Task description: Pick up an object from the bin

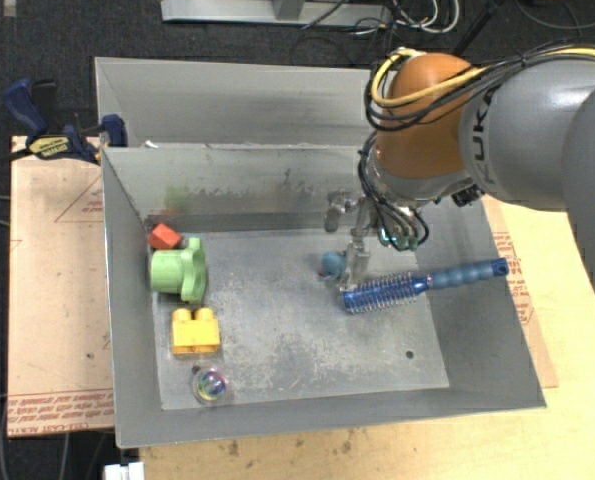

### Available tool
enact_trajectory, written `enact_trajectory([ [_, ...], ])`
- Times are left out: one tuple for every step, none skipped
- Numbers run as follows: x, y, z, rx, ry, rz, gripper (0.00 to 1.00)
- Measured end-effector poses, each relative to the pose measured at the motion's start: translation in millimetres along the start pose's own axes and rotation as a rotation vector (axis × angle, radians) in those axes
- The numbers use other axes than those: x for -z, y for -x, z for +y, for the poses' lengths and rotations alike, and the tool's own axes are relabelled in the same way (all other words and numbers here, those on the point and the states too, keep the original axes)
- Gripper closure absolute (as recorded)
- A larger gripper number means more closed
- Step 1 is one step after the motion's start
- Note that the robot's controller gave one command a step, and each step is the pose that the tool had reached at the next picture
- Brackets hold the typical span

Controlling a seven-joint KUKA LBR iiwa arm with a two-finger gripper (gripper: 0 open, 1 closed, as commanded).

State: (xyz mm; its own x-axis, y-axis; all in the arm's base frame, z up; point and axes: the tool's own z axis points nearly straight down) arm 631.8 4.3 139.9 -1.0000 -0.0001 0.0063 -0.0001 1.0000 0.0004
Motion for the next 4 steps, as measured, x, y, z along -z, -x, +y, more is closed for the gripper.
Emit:
enact_trajectory([
  [-74.3,-36.4,-73.0,-0.048,-0.001,0.001,0.00],
  [-38.1,-29.3,-130.6,-0.038,-0.003,-0.013,0.00],
  [-40.3,-27.2,-101.7,0.000,0.001,-0.008,0.00],
  [-70.3,-31.5,-114.2,-0.008,0.004,-0.004,0.00],
])
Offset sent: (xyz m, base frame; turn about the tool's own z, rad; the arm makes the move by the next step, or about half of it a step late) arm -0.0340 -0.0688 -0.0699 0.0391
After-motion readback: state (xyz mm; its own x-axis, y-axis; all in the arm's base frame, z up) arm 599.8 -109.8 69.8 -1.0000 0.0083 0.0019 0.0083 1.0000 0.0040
